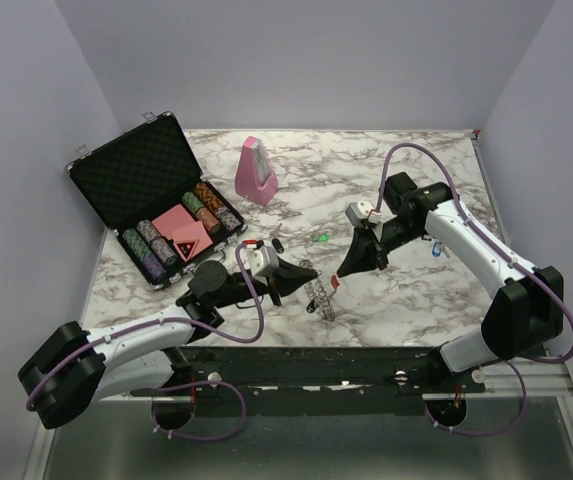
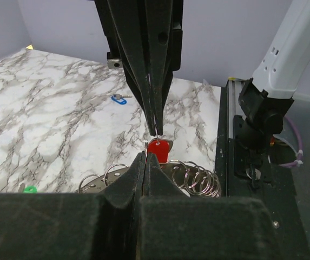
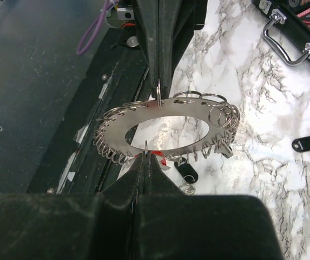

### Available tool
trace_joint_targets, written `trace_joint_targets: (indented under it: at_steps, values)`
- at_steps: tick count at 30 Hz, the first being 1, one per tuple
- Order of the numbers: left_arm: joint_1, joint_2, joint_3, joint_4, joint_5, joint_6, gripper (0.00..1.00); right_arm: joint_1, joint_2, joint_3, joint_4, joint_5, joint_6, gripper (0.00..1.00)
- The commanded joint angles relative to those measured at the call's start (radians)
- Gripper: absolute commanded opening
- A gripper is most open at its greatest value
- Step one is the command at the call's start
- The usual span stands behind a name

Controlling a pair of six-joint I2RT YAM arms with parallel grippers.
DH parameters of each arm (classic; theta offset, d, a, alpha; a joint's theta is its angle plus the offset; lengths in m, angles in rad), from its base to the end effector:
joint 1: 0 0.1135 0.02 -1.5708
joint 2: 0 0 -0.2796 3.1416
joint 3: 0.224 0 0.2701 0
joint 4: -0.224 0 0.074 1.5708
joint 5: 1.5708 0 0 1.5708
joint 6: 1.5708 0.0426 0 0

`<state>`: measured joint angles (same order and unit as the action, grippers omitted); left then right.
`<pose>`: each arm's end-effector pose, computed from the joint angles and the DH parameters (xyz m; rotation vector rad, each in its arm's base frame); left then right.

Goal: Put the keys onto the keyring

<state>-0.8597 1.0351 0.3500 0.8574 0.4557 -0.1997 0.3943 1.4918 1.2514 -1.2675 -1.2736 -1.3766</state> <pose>0.1358 -0.1863 0.2530 0.8608 1.2609 -1.1787 0.2368 0.1426 0.3015 -1.6807 1.3101 1.3577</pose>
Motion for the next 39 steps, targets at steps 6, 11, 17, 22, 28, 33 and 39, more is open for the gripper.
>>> trace_joint_targets:
  at_steps: [6,11,17,22,28,33,39]
  values:
    - [-0.009,0.037,0.001,0.131,-0.008,-0.056,0.0,0.009,-0.007,-0.01,0.092,-0.056,0.109,0.0]
    - [-0.013,0.059,-0.002,0.157,-0.023,-0.072,0.0,0.009,-0.007,-0.006,0.115,-0.066,0.149,0.0]
    - [-0.019,0.065,-0.014,0.183,-0.051,-0.086,0.0,0.009,-0.007,-0.012,0.141,-0.081,0.183,0.0]
    - [-0.024,0.074,-0.016,0.192,-0.055,-0.093,0.0,0.008,-0.01,-0.012,0.145,-0.089,0.188,0.0]
    - [-0.027,0.083,-0.014,0.193,-0.069,-0.099,0.0,0.009,-0.008,-0.013,0.145,-0.105,0.188,0.0]
    - [-0.029,0.088,-0.014,0.198,-0.072,-0.106,0.0,0.008,-0.01,-0.017,0.151,-0.104,0.192,0.0]
    - [-0.029,0.089,-0.014,0.203,-0.072,-0.11,0.0,0.009,-0.01,-0.02,0.165,-0.102,0.203,0.0]
